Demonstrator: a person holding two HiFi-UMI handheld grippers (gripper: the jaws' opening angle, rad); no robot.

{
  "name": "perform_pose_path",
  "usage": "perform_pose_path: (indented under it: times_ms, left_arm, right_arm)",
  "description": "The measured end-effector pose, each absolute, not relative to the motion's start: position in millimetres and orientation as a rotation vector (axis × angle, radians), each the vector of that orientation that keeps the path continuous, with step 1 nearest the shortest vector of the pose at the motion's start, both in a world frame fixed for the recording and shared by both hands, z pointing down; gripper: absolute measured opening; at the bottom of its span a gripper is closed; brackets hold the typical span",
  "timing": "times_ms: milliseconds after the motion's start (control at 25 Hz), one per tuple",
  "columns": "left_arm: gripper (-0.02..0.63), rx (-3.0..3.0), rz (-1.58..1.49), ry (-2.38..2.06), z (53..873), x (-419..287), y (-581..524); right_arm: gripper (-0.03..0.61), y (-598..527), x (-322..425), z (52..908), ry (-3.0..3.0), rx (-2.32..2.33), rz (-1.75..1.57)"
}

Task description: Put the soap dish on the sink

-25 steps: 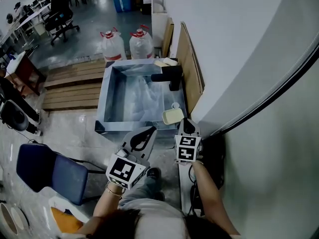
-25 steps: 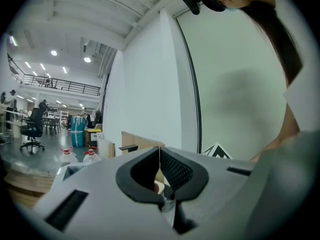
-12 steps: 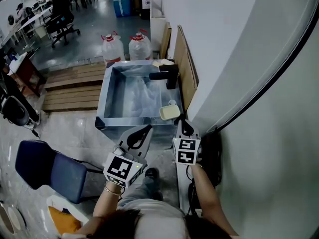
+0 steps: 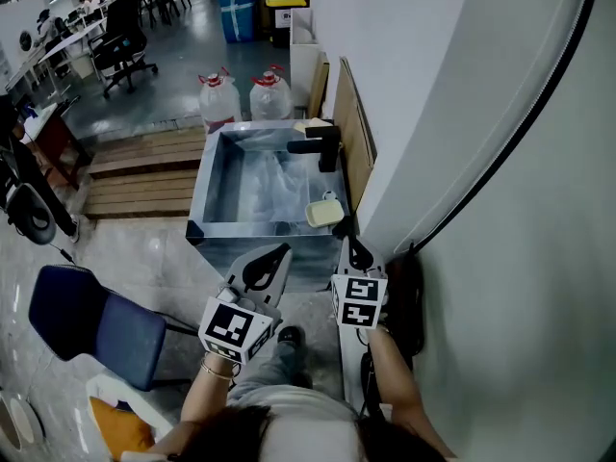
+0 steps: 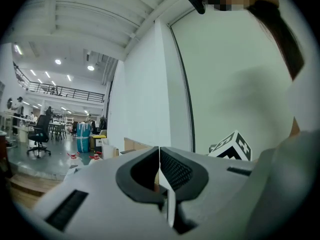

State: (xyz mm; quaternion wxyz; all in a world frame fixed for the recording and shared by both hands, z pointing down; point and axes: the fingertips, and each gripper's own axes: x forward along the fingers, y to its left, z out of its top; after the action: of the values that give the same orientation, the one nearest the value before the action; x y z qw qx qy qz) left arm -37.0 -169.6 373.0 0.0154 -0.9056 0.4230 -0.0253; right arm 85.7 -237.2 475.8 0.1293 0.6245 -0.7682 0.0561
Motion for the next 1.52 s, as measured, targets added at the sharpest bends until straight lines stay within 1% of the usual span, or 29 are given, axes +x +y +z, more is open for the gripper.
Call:
perform_pose_path:
  times_ms: [480, 1520]
  left_arm:
    - [0.009, -2.801, -0.044, 1.314, 359.8, -32.5, -138.0]
    - [0.009, -2.764, -0.001, 1.329, 349.2, -36.9, -67.1]
  right_arm:
    - [0.026, -184.1, 82.3, 430.6, -2.323, 1.859, 0.085]
    - [0.026, -77.8, 78.2, 382.2, -2.416, 1.883, 0.017]
